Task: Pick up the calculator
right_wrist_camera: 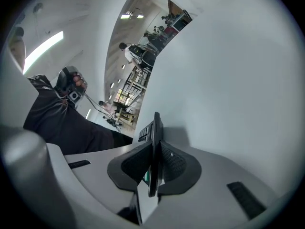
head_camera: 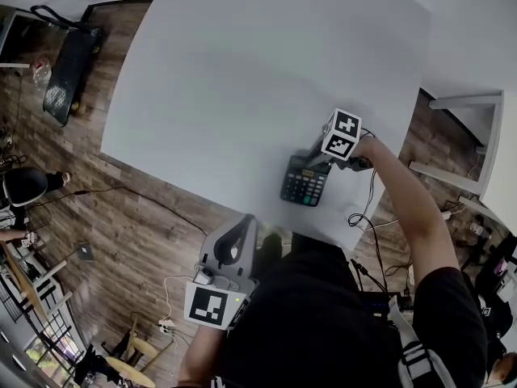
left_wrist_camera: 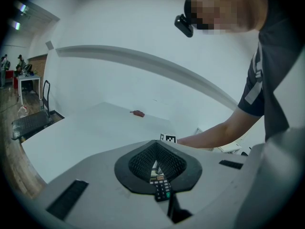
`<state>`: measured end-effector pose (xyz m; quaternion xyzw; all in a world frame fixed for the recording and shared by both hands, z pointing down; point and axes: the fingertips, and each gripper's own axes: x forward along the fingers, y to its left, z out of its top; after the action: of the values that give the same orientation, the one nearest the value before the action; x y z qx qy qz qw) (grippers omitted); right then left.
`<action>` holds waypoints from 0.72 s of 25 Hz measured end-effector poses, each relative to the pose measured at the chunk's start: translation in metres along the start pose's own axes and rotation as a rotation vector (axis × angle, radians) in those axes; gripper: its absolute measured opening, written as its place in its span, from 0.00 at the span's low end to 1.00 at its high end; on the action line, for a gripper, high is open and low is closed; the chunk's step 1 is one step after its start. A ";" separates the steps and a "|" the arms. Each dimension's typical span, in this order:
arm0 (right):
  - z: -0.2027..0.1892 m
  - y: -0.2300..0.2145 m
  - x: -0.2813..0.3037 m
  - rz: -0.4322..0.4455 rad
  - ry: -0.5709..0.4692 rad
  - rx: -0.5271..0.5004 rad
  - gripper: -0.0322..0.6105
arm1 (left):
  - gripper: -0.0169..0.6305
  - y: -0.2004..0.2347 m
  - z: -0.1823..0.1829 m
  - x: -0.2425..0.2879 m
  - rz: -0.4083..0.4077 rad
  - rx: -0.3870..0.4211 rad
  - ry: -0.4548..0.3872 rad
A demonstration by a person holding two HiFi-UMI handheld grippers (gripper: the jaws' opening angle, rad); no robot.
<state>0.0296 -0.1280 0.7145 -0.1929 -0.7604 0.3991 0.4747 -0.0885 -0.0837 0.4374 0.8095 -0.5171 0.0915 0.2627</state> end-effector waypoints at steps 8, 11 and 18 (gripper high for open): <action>0.019 0.016 -0.016 0.012 -0.130 0.049 0.13 | 0.04 0.004 0.001 -0.005 -0.009 0.014 -0.002; 0.031 0.030 -0.025 0.018 -0.215 0.049 0.13 | 0.04 0.003 0.003 -0.006 -0.022 0.014 -0.016; 0.046 0.067 -0.041 0.038 -0.363 0.055 0.13 | 0.04 -0.001 0.011 -0.012 -0.056 0.047 -0.048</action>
<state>0.0031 -0.1341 0.6278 -0.1186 -0.8186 0.4570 0.3272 -0.0947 -0.0792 0.4229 0.8316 -0.4980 0.0767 0.2337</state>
